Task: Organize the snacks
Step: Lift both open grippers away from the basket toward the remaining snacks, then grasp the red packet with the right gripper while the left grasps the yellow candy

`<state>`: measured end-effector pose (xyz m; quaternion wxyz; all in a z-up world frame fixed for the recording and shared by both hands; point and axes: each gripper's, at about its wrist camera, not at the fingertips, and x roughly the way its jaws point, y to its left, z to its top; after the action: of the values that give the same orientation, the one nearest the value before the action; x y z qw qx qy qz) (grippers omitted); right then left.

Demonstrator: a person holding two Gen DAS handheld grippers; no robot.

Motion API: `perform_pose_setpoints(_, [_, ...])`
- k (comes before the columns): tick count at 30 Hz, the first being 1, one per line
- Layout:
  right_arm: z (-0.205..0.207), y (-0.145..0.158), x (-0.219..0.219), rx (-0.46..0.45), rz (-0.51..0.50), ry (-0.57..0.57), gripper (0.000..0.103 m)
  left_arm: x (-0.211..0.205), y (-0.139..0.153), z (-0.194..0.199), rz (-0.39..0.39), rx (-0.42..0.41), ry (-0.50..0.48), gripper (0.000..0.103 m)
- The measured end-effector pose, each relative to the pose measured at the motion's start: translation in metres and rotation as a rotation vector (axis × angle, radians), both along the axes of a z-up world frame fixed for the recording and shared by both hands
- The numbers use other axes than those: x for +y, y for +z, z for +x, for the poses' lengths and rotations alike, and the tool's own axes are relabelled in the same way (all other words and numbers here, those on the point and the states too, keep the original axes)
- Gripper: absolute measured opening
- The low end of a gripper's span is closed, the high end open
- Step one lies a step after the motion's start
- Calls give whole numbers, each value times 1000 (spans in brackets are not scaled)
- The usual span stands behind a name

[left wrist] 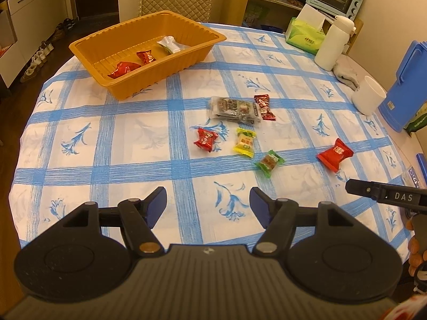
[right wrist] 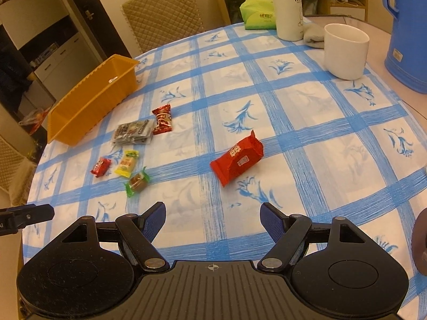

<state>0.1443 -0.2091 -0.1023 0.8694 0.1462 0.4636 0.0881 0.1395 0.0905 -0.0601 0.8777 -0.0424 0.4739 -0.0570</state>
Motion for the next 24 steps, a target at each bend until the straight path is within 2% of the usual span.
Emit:
perform_pose_setpoints(16, [24, -19, -3, -8, -22, -74, 76, 14, -12, 20, 14, 14, -13, 66])
perform_pose_setpoints(24, [40, -27, 1, -8, -26, -90, 66, 20, -15, 25, 18, 16, -18, 66])
